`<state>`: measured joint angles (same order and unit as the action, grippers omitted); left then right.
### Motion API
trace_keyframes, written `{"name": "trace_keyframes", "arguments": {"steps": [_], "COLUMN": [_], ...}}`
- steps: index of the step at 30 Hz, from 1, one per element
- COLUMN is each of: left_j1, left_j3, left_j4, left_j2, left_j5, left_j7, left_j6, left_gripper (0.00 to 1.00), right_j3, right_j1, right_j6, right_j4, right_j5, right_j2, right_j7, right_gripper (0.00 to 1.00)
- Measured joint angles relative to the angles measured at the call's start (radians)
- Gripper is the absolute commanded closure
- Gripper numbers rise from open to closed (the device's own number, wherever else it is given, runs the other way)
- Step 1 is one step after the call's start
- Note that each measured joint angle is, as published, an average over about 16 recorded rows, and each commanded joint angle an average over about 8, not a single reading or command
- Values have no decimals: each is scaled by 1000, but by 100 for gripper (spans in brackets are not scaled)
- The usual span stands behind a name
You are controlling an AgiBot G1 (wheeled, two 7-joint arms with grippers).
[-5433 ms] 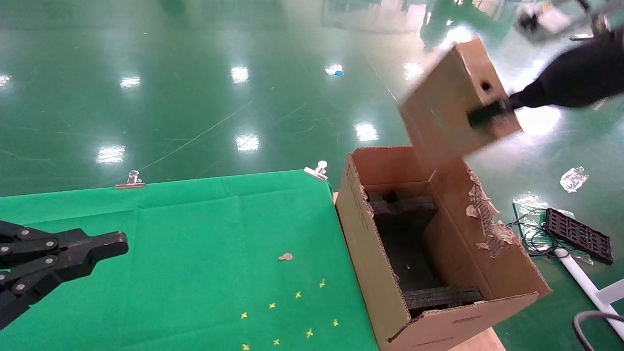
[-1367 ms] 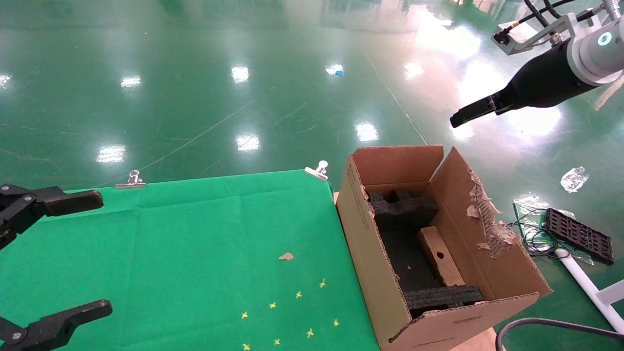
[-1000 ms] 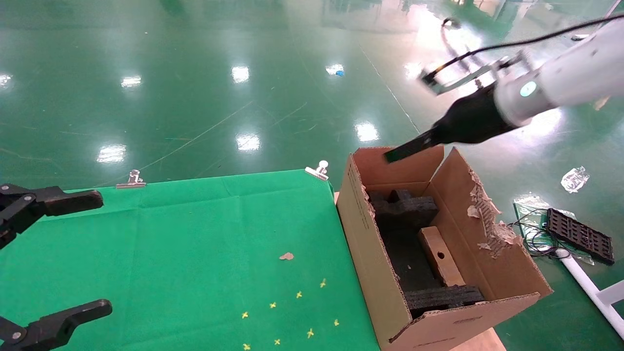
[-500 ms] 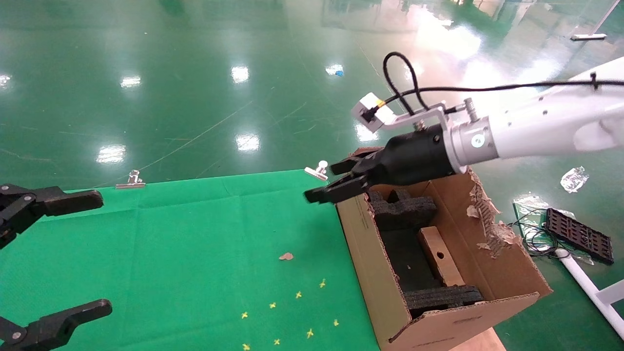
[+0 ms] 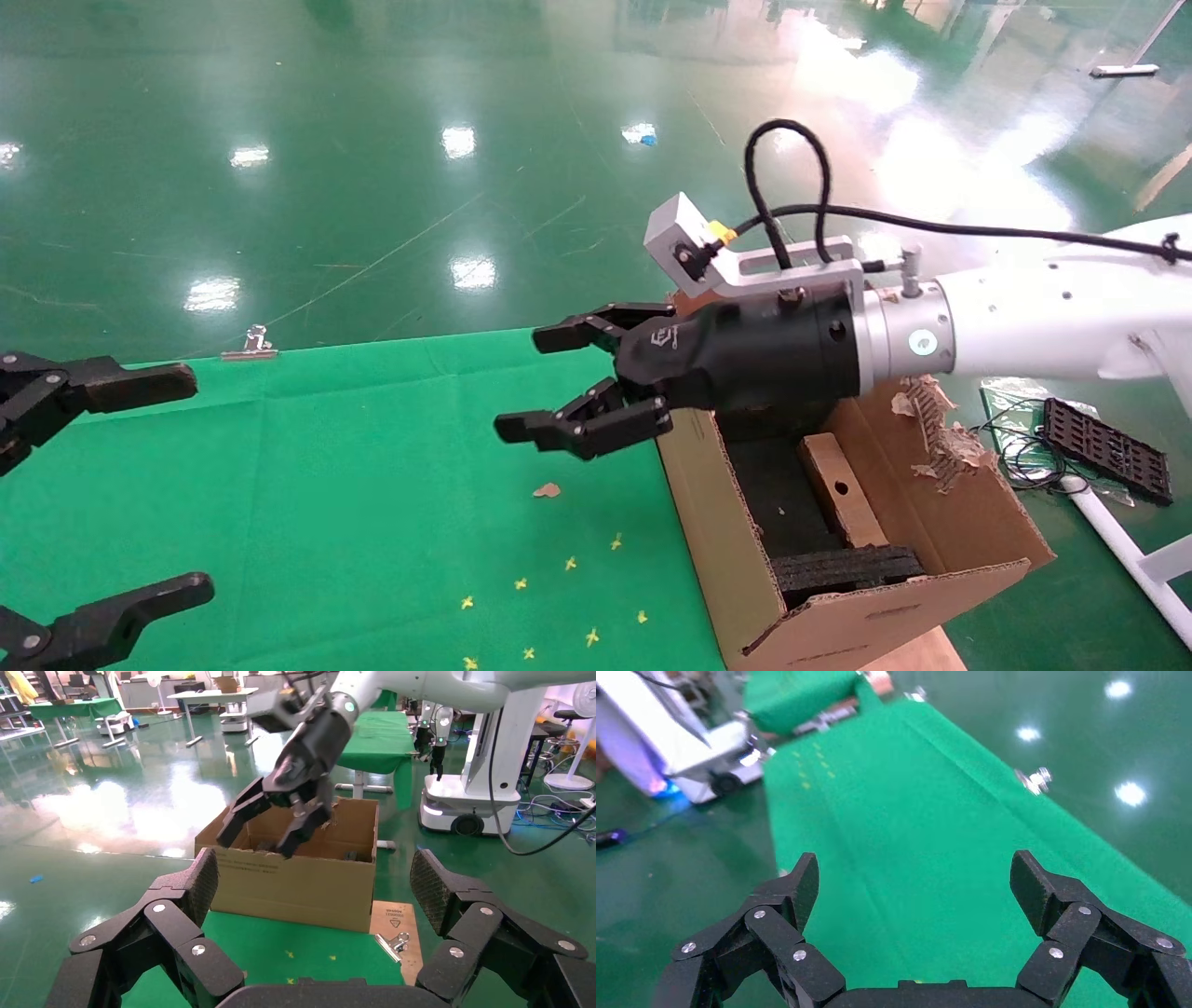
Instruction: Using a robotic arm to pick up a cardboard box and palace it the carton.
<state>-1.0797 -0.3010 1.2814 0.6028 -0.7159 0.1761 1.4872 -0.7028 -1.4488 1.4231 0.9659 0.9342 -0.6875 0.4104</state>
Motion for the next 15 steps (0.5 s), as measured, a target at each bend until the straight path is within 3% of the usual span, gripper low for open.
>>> {"name": "trace_keyframes", "arguments": {"steps": [15], "left_j1": [0], "left_j3": [-1], "left_j4": [0], "left_j2": [0], "left_j5": [0], "left_j7": [0], "left_j6": [0], "left_gripper": [0], "right_j3": [340], "right_j1": [301], "right_j6": [58], "right_j4": [255], "right_j5": [-163], "right_j2": [61], "right_j7": [-178], "right_gripper": [0]}}
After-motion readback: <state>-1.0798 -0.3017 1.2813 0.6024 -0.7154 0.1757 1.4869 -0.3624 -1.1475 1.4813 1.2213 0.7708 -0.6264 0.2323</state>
